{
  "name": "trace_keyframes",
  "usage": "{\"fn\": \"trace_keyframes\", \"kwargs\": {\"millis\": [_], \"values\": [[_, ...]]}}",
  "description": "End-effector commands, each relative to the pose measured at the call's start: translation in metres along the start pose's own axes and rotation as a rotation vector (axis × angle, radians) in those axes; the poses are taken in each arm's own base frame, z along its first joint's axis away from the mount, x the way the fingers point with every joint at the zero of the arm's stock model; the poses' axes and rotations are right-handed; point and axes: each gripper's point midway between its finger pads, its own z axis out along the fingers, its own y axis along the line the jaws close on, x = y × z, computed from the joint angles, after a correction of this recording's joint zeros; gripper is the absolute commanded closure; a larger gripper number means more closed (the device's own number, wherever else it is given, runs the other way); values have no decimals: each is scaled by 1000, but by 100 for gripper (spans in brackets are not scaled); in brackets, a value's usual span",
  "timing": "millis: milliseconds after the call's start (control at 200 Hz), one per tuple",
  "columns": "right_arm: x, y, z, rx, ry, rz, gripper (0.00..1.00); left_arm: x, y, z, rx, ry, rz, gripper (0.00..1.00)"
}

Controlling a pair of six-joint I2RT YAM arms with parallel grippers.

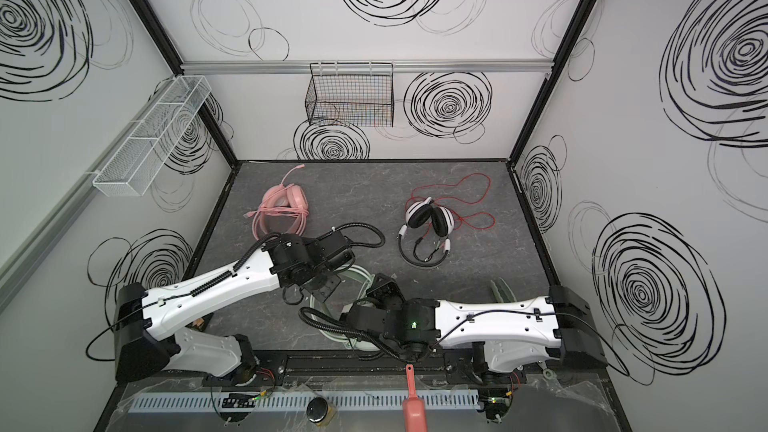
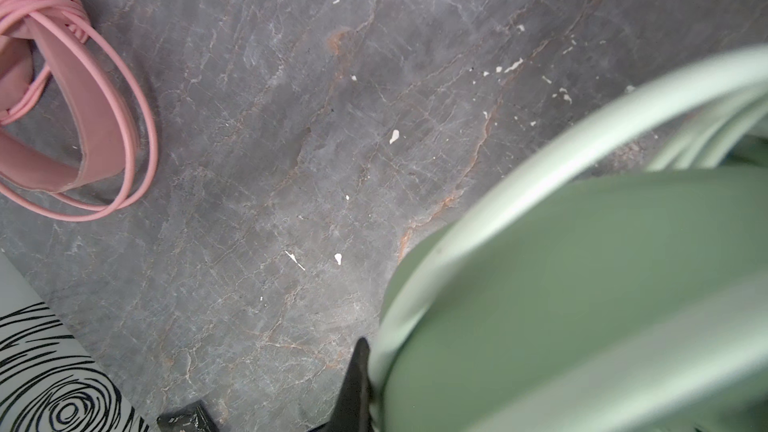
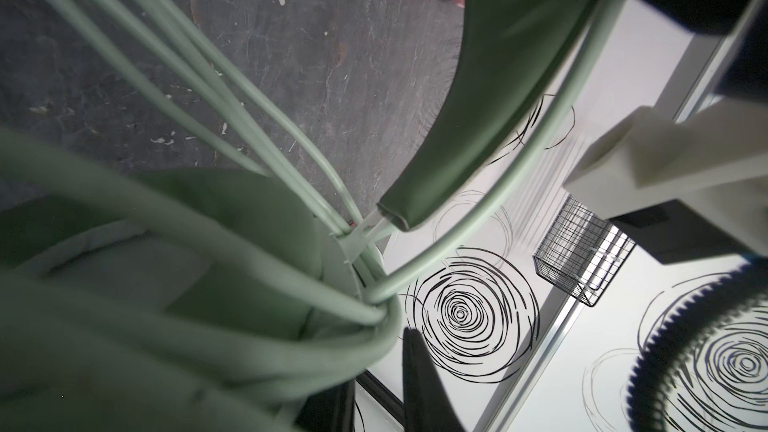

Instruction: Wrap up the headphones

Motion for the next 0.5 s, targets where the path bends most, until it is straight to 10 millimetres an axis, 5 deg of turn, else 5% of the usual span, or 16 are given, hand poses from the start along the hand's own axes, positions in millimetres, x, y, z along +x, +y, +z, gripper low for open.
{"fn": "trace_keyframes", "kwargs": {"millis": [0,285,495], "values": [[4,35,5,-122,-13,-62,88,-17,-30,-6,155,-47,-34,100],[-5,58,13,-217,-65,-43,75,-5,-38,15,183,63,-41,100],[-10,69,15,-256,-86,-18,56,2,-35,28,171,124,-58,100]]}}
